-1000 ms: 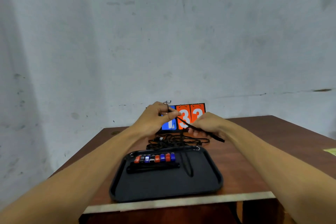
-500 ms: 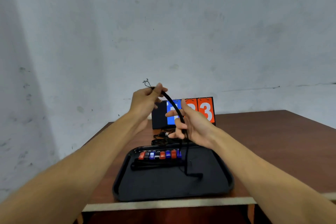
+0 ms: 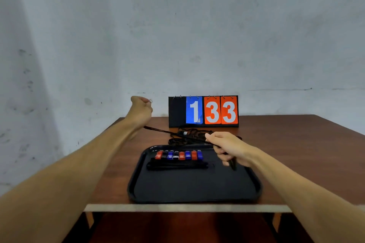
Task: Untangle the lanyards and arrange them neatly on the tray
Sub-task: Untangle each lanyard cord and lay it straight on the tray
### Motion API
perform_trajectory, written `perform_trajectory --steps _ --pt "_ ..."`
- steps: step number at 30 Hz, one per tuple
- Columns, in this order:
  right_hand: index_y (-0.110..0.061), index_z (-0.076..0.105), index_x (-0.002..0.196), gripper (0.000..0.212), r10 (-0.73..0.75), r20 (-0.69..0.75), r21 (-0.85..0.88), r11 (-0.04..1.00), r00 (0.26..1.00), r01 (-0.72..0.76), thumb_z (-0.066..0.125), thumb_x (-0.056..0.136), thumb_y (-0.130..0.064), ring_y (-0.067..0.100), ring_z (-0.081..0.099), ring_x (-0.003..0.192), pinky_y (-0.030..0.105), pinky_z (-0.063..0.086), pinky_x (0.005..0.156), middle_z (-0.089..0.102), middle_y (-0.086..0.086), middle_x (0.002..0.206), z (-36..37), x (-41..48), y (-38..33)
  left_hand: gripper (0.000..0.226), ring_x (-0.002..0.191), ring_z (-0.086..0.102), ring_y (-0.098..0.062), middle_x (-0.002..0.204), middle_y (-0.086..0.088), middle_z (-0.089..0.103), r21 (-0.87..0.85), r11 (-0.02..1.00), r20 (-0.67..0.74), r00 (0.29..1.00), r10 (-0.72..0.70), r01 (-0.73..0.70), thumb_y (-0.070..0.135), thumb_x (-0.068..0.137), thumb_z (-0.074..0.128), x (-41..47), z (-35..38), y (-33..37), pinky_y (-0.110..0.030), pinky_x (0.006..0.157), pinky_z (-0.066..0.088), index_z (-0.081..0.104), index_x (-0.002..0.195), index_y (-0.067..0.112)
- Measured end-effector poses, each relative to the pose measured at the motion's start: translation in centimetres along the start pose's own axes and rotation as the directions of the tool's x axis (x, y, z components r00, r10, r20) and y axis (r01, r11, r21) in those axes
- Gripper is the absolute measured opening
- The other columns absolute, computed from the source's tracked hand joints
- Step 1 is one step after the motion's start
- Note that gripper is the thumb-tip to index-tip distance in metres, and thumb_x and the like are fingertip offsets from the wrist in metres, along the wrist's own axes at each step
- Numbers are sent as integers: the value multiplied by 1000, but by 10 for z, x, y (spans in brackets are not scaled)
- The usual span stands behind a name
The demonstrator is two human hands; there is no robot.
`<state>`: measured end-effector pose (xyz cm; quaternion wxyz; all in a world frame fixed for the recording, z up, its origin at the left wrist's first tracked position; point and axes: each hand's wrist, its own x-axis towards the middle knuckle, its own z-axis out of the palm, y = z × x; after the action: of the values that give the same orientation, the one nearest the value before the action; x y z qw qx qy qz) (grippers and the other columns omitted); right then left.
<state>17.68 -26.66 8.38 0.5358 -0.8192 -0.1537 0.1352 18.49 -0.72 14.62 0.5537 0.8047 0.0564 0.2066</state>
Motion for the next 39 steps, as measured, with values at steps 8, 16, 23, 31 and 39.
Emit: perform_trajectory --steps 8,16,23,31,39 --pt "-13 59 96 39 -84 -101 -70 995 991 77 38 99 -46 8 25 43 21 22 42 36 -3 56 10 -4 -12 15 50 41 -9 79 -6 65 133 955 306 928 214 -264 3 96 38 -38 10 3 -28 54 33 36 107 13" --pt "-12 54 75 64 -96 -85 45 994 992 100 26 90 -68 8 24 41 20 23 40 32 -4 51 32 -3 -50 28 50 43 -11 71 -5 59 109 921 540 800 261 -374 10 98 44 -68 31 17 -27 58 42 25 118 16" --pt "-14 53 76 29 -139 -138 111 982 981 155 50 96 -35 9 24 39 22 21 40 33 -4 47 38 7 -50 40 48 46 -9 71 -1 62 79 942 551 802 231 -325 18 95 53 -62 32 0 -19 52 41 23 122 17" --pt "-10 55 76 27 -89 -138 504 851 986 147 51 96 -28 8 22 38 20 17 36 36 -3 49 27 18 -43 23 70 60 -15 69 1 64 102 983 458 884 93 -156 10 91 59 -39 20 -61 -46 77 53 53 111 20" --pt "-7 54 90 22 -36 -165 445 889 986 107 47 99 -25 6 31 45 17 25 40 47 0 64 19 36 3 13 84 67 -20 87 -12 70 -199 976 353 936 -9 84 3 86 64 -36 8 -91 -23 75 58 67 97 7"
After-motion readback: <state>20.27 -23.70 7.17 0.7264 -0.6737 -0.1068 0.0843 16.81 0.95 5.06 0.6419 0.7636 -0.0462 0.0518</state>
